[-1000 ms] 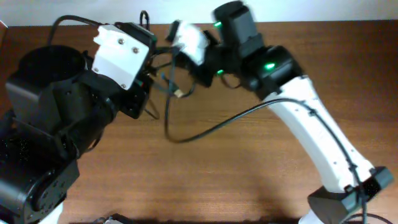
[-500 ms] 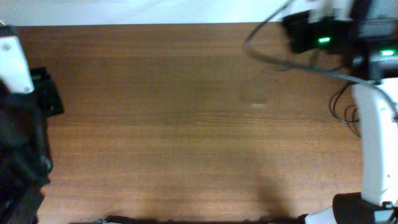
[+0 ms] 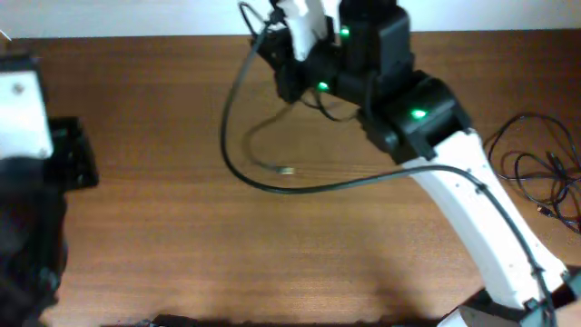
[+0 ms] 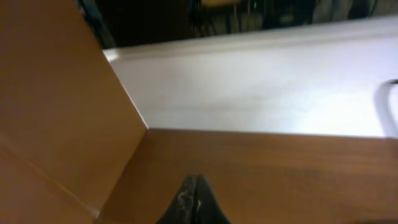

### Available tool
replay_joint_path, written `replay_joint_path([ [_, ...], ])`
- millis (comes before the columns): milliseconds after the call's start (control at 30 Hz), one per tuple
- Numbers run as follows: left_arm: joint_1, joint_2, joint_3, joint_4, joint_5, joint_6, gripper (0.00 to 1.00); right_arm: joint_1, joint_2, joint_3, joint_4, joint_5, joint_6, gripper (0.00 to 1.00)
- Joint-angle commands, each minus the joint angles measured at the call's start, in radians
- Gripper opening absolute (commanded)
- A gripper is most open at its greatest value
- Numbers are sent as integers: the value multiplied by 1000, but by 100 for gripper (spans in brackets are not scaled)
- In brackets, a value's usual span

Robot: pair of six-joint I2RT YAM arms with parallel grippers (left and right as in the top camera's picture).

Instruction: Untangle cables

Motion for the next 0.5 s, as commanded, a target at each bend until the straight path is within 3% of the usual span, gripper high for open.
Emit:
replay_joint_path([
  [0, 3, -106, 4, -9, 13, 5, 0, 85, 129, 6, 111, 0, 9, 4],
  [100, 3, -127, 4, -17, 13, 5, 0, 168, 223, 6, 173, -32, 10, 4],
  [133, 3, -124, 4, -18, 13, 5, 0, 185, 231, 6, 164, 1, 17, 100],
  [267, 3, -119, 4, -21, 59, 5, 0, 107, 121, 39, -16, 278, 23, 99],
  [333, 3, -107, 4, -21, 61, 5, 0, -35, -5, 93, -233, 520, 11, 99],
  [400, 3, -92, 4, -27, 62, 5, 0, -249, -96, 97, -421, 733, 127, 95],
  [467, 3, -77, 4, -26, 100, 5, 0, -454, -108, 96, -508, 702, 293, 91],
])
